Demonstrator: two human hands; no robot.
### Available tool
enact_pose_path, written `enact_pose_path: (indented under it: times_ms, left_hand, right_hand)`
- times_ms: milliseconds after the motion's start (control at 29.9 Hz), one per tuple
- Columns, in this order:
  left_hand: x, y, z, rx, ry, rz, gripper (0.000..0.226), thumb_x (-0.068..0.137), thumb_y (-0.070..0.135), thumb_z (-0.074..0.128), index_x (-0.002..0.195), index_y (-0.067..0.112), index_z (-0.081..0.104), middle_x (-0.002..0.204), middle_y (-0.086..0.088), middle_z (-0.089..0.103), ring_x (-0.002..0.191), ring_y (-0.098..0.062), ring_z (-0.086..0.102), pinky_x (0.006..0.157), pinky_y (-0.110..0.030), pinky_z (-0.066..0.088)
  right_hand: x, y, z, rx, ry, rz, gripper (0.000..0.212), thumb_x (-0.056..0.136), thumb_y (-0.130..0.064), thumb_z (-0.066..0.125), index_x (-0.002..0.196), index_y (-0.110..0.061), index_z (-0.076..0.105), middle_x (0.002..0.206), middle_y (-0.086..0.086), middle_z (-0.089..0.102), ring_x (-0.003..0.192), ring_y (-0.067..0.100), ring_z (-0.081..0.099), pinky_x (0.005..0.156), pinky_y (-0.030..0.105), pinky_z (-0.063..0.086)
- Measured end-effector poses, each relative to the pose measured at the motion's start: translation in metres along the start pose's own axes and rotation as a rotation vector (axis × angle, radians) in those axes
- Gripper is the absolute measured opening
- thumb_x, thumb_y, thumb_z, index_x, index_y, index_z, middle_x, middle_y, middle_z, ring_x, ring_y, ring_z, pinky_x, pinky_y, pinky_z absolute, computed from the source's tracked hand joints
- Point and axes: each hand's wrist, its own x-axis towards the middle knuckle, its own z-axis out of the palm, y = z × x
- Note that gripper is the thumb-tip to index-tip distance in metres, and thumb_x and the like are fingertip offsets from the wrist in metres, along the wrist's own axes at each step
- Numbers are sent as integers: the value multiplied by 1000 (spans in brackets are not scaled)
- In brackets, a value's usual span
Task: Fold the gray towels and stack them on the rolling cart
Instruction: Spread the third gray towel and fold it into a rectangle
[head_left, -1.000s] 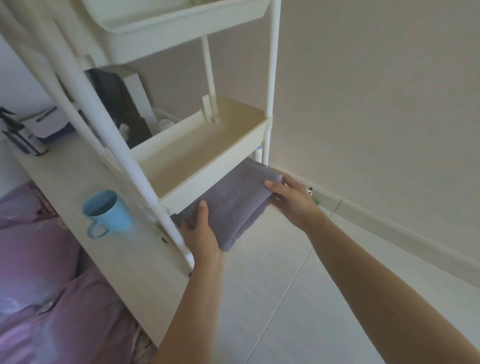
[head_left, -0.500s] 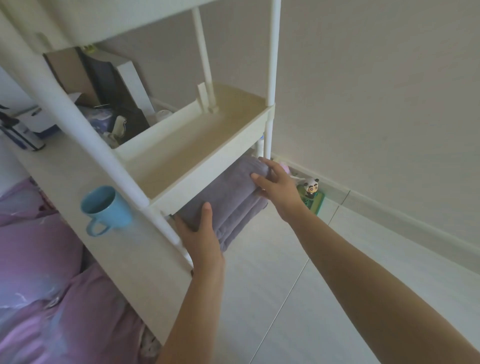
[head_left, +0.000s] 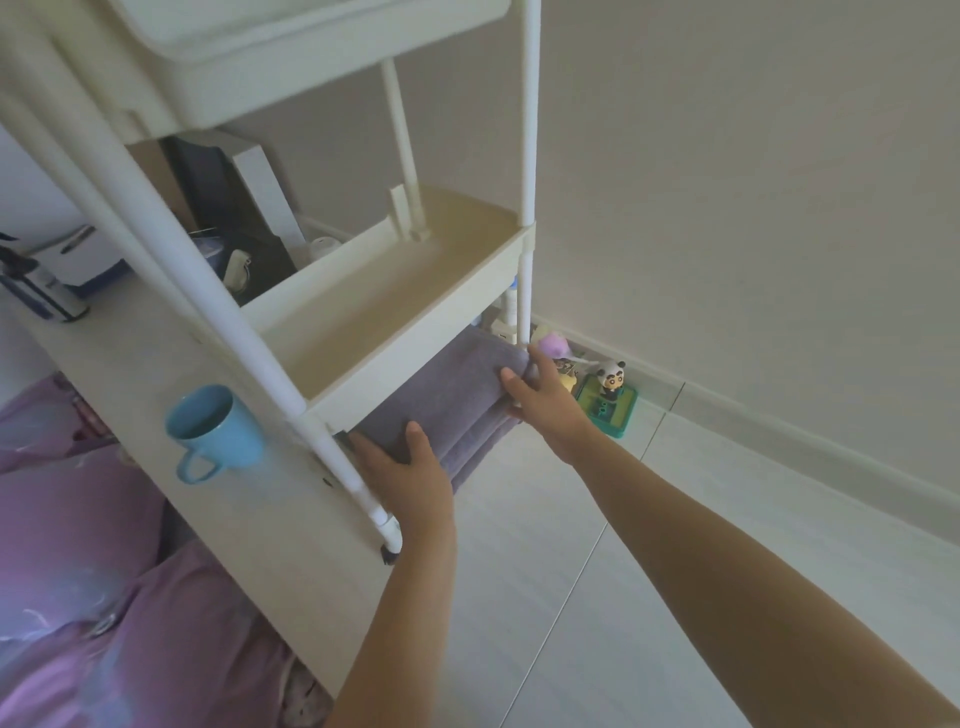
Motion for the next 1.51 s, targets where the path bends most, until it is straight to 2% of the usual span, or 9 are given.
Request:
enact_pose_path:
  times_ms: [167,368,502,702,936,1204,1338,1438,1505]
  left_hand:
    - [-21,5,-4,316,-98,253,78,85,42,43,149,4,19,158,-14,3,145,-30,8,117,-49,18]
    - [-64,30,0,364,-260,411,59,86,27,49,141,8,39,152,-13,29,140,-34,24,115,-49,10]
    - [-108,41,6,188,-565,395,36,94,18,50,130,14,50,129,1,55,120,-13,51,102,-34,42]
    - [-211,44,26,282,-1151,269,16,95,19,46,96,22,62,84,6,69,80,-8,67,76,-24,50]
    - [-402,35,35,381,-1629,219,18,96,25,48,95,18,65,85,5,70,74,-5,67,76,-22,53]
    - [-651,12,53,511,-1974,217,15,96,20,48,93,17,62,84,2,66,65,-4,64,71,-20,50]
    - [-715,-4,75,554,-1882,208,13,94,28,52,105,25,58,114,-3,61,99,-18,64,90,-39,51]
    - [-767,-18,107,716,-1670,78,72,90,45,56,147,16,22,147,-14,34,130,-32,41,103,-39,37]
    - [-772,-17,116,616,-1619,-2,67,89,42,60,140,7,34,138,-13,47,125,-29,47,97,-32,40]
  right_hand:
    - [-25,-7,-13,-13,22,20,56,96,-29,49,146,-21,24,128,5,51,109,21,56,84,30,52]
    - [-91,-11,-43,-11,146,40,37,96,-25,50,132,-18,46,122,5,58,99,21,60,76,28,51]
    - [-146,-8,-74,37,263,44,32,96,-17,49,128,-16,50,114,6,62,94,23,64,77,30,52]
    - [-263,16,-144,47,501,21,25,95,-14,47,116,-21,59,98,0,68,83,15,67,76,28,53]
    - [-443,76,-243,136,938,50,27,93,-4,45,105,-18,64,86,4,69,72,17,64,67,25,50]
    - [-657,144,-360,11,1484,127,20,92,-7,49,102,-18,63,84,2,65,62,5,60,63,22,46]
    - [-699,171,-395,-172,1575,232,20,93,-20,53,111,-26,58,115,7,55,90,14,58,75,21,43]
    - [-716,190,-434,-425,1611,441,43,91,-34,57,133,-30,50,139,3,40,121,25,37,99,37,29]
    - [-713,192,-440,-508,1573,491,48,90,-39,57,136,-35,46,141,1,39,124,28,32,101,39,25]
